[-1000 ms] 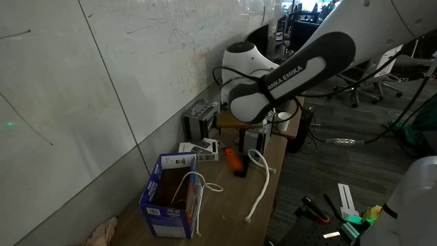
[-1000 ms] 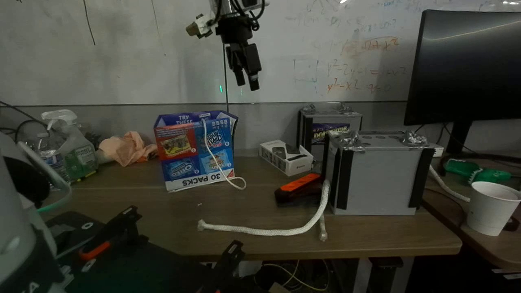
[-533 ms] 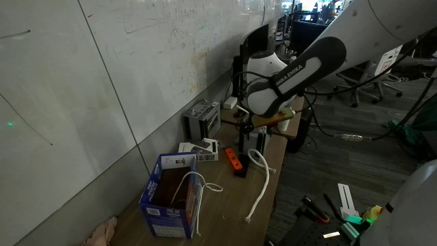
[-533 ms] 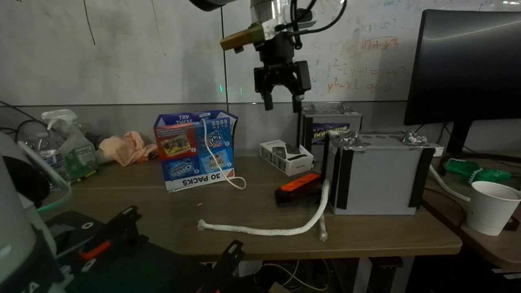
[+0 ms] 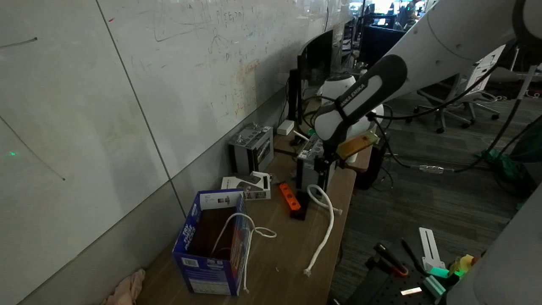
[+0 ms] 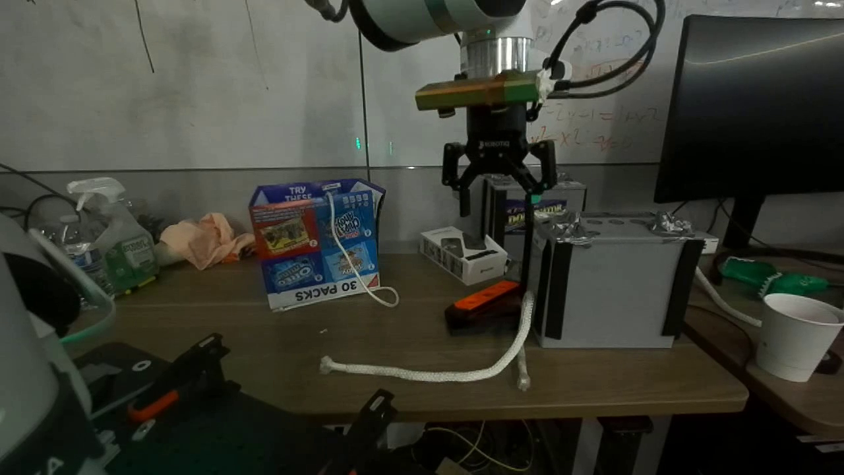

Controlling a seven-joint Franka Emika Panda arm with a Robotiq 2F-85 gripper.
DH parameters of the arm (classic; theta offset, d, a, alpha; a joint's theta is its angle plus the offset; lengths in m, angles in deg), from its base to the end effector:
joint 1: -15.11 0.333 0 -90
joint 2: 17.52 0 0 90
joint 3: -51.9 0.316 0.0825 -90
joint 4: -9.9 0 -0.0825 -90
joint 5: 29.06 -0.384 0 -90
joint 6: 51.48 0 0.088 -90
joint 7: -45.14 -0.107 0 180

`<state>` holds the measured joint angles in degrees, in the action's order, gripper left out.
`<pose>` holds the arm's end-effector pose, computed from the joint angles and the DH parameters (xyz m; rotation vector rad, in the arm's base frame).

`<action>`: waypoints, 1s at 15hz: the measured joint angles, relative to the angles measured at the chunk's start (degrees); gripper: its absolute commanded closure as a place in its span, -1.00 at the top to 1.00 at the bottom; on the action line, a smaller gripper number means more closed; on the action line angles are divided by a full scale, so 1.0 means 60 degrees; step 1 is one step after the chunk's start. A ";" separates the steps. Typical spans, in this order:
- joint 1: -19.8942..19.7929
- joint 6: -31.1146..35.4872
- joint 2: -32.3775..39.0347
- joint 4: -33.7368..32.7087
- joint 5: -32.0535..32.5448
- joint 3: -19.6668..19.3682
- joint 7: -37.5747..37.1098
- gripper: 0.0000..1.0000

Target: Put the ropes in the box, one at a time

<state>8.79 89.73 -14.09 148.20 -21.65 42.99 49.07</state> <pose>0.4736 -0.1291 0.2857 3.0508 -0.1462 -0.0361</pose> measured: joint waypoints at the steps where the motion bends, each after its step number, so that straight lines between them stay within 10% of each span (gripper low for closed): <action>1: -0.0014 0.0194 0.0250 -0.0009 0.0000 0.0006 0.0323 1.00; 15: -0.1446 0.3695 0.2977 -0.0043 -0.1427 0.0953 0.2700 1.00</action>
<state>0.11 111.90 3.77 147.94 -30.21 48.71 65.27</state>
